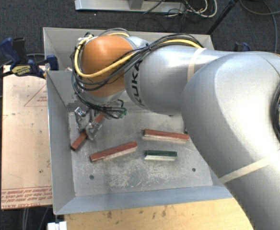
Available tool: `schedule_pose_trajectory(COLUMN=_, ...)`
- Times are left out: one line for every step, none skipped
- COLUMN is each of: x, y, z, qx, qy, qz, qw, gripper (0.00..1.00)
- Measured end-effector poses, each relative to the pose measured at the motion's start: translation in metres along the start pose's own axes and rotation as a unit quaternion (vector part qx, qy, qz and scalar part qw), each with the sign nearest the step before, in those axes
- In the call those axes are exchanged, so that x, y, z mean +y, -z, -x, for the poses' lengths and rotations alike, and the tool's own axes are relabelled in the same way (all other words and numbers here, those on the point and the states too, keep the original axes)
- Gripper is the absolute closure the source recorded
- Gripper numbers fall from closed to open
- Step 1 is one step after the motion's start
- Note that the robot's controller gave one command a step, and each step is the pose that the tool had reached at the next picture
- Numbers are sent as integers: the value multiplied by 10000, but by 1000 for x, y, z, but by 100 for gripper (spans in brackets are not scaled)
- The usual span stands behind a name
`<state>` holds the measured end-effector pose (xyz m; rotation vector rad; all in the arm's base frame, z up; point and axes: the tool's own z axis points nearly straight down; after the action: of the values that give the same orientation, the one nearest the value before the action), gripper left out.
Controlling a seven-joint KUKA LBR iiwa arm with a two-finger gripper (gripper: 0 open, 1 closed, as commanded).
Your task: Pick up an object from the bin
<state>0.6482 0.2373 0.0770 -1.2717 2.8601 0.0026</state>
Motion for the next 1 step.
schedule_pose_trajectory(x=1, y=2, z=-1, qx=11, qy=2, qz=5, qw=10000, gripper=100)
